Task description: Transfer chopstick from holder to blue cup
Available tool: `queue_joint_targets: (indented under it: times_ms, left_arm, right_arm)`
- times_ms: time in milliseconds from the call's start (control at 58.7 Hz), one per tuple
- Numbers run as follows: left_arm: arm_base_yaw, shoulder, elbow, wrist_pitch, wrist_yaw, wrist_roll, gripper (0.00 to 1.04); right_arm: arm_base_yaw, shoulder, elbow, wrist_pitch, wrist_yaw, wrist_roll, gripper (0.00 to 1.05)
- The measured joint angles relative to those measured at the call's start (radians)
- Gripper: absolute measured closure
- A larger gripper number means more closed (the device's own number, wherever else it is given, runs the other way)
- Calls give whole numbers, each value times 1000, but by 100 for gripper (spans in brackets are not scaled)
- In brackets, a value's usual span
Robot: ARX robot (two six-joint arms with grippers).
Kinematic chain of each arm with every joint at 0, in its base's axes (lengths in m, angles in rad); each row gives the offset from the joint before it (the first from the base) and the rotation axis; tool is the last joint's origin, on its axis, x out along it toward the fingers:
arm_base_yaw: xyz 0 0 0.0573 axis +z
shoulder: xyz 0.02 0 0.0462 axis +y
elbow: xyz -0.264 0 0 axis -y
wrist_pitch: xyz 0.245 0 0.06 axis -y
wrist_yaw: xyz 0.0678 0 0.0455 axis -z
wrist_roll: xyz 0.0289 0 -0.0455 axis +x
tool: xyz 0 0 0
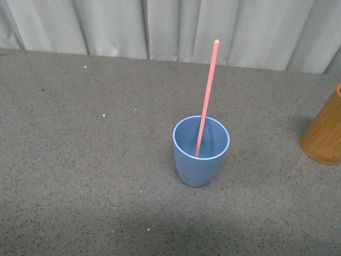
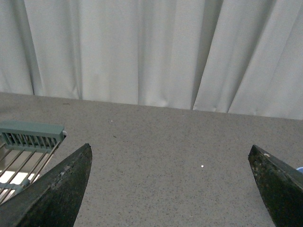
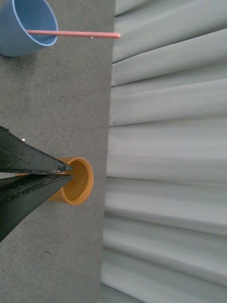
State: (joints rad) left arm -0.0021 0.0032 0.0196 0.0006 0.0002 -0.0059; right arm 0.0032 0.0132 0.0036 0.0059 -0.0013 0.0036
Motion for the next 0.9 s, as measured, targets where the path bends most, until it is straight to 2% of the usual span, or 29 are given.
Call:
queue_joint_targets:
  times_ms: [443,801,903]
  left_arm:
    - [0,0,0,0,0,0,7]
    - [0,0,0,0,0,0,7]
    - [0,0,0,0,0,0,7]
  right_arm:
    - [-1,-8,0,-4,0,-1,103]
    - [-1,-8,0,-4,0,-1,40]
    - [-1,-8,0,-4,0,-1,17]
